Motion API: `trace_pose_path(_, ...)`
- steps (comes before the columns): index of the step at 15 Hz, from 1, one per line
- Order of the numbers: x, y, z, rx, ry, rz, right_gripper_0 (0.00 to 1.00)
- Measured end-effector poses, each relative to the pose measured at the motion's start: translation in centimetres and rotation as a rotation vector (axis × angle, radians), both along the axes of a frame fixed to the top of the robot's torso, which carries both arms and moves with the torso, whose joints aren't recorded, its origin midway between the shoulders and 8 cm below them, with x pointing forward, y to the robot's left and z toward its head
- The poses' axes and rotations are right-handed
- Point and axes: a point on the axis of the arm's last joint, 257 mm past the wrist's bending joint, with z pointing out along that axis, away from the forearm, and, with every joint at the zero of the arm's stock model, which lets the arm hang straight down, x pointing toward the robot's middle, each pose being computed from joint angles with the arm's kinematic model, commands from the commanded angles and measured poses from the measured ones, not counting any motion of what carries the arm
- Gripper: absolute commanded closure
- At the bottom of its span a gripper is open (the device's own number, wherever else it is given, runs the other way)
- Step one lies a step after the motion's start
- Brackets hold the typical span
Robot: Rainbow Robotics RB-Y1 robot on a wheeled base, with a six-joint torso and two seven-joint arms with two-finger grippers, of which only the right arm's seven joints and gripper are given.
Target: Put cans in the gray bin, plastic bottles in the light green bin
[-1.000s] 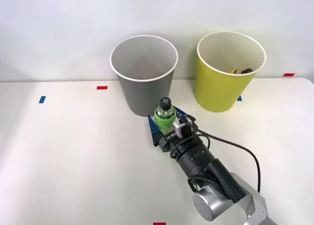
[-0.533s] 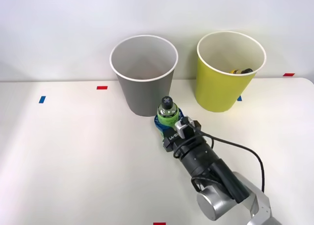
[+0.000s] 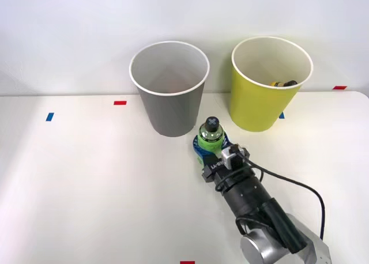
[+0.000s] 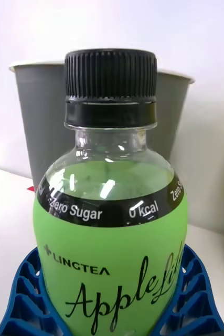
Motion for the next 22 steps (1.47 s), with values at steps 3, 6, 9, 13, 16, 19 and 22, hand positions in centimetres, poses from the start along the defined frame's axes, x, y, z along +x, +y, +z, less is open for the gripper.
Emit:
trace_pose_path(3,-2.3,-2.2,2.1,0.044,-0.022,-0.023,1.00)
trace_pose_path(6,-4.4,-3.4,5.4,0.095,-0.023,-0.019,1.00)
trace_pose_path(9,-5.7,-4.9,9.5,0.165,-0.027,-0.027,1.00)
trace_pose_path(13,-6.0,-5.4,15.1,0.314,-0.065,0.014,1.00)
trace_pose_path(16,-5.2,-5.0,20.6,0.405,-0.142,0.073,1.00)
trace_pose_path(19,-2.6,-5.7,24.7,0.393,-0.166,0.088,1.00)
trace_pose_path(22,0.3,-7.4,27.3,0.335,-0.146,0.058,1.00)
